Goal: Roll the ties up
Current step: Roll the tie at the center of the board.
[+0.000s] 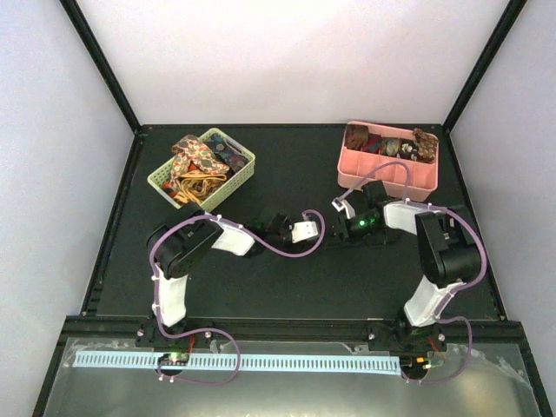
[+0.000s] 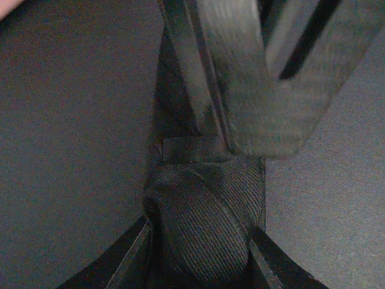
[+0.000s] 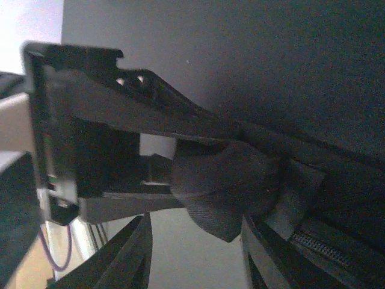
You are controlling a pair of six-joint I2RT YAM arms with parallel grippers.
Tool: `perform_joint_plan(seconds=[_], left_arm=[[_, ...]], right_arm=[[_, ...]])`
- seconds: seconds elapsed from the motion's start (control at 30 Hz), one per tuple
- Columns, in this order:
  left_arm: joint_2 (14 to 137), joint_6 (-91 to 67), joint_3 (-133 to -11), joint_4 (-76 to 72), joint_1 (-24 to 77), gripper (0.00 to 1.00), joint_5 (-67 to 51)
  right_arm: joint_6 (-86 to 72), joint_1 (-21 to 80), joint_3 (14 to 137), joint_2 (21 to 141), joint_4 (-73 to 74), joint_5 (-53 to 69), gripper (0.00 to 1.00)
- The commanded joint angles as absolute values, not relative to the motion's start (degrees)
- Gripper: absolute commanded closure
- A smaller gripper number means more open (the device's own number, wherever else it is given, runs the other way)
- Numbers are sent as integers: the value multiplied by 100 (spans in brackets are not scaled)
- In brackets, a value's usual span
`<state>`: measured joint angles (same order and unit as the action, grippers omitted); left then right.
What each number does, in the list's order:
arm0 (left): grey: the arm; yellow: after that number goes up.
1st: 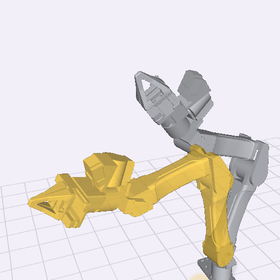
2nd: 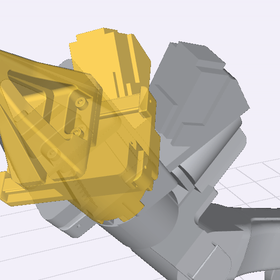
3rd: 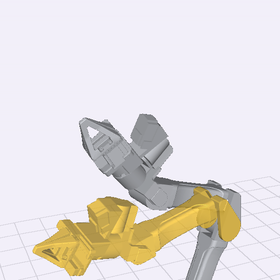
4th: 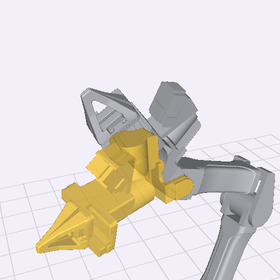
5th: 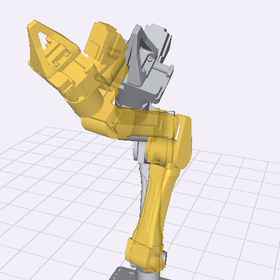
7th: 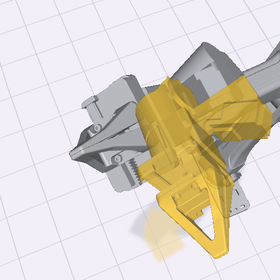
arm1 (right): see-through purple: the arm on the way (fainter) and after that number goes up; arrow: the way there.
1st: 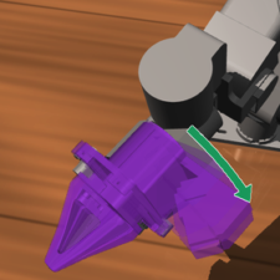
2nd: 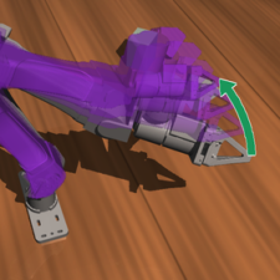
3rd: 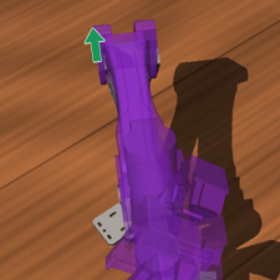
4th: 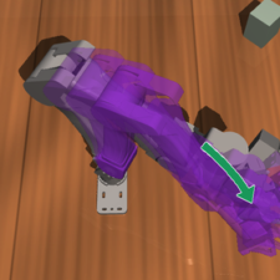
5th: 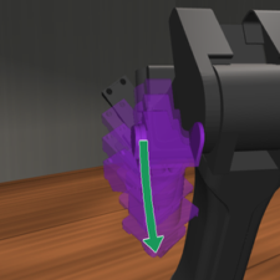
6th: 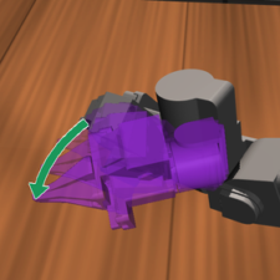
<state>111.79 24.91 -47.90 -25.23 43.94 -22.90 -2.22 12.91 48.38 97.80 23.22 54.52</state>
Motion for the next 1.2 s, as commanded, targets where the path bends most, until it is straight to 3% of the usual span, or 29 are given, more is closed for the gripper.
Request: perform_joint_plan(seconds=[0.0,0.97,1.17], left_arm=[[11355,2628,-4720,-1609,4367,71,-1785],[11342,2601,-4710,-1582,4362,70,-1944],[11366,2593,-4728,-1556,4362,70,-1948]], right_arm=[[-334,1360,4874,10105,1958,5294,58],[-439,1538,5237,10286,2122,5001,63],[-250,1531,5283,10521,2276,5000,70]])
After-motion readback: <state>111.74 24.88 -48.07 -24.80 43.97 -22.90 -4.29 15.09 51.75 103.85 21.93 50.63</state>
